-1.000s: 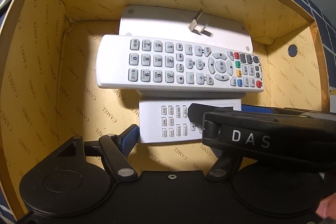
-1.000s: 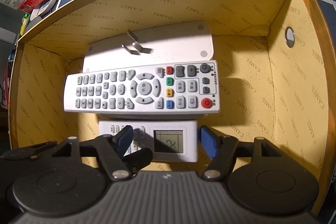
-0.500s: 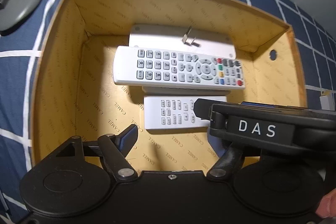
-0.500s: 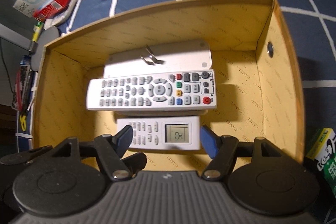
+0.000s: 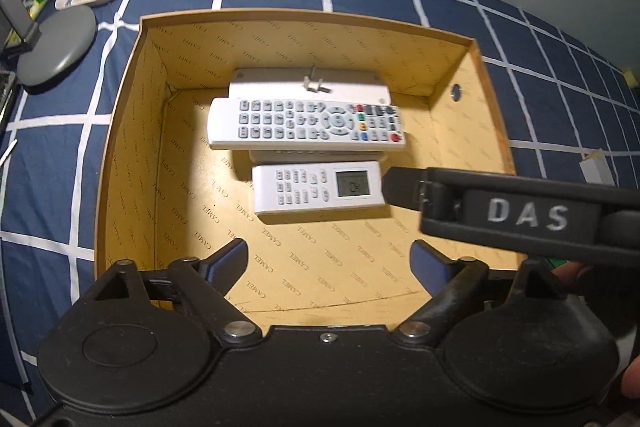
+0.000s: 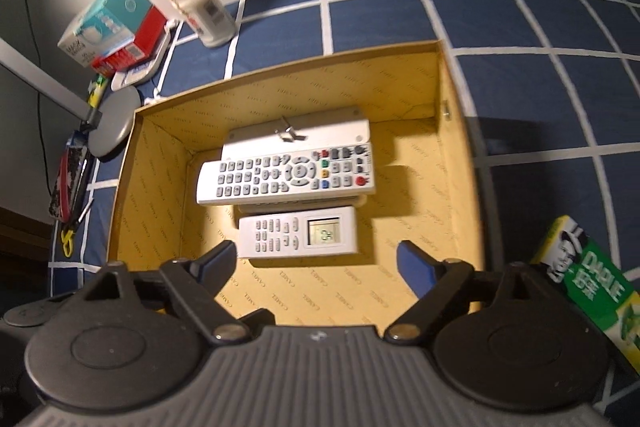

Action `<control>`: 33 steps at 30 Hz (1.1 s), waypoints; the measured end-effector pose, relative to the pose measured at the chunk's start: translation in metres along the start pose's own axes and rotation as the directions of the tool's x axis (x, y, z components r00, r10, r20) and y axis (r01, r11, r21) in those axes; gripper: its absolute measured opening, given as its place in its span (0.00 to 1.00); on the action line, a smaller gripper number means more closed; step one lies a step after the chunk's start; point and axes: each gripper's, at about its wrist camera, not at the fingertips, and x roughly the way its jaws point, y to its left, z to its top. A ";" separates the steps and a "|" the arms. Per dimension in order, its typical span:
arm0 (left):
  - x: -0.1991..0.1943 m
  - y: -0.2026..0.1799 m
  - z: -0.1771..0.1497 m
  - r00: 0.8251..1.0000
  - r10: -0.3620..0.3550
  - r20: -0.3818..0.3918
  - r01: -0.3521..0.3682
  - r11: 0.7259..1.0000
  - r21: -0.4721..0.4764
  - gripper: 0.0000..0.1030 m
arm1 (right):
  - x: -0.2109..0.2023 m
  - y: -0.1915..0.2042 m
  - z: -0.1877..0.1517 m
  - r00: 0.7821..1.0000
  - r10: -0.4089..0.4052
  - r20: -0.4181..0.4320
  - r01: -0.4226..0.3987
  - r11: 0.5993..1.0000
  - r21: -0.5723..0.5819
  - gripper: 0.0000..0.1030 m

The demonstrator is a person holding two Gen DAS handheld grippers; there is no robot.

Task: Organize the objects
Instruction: 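Move the right tool out of the box toward the DARLIE toothpaste box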

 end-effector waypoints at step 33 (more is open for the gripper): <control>0.006 -0.182 -0.005 0.993 -0.120 0.000 0.104 0.868 0.486 1.00 | -0.124 -0.202 -0.064 0.952 -0.249 0.177 0.137 0.867 0.478 1.00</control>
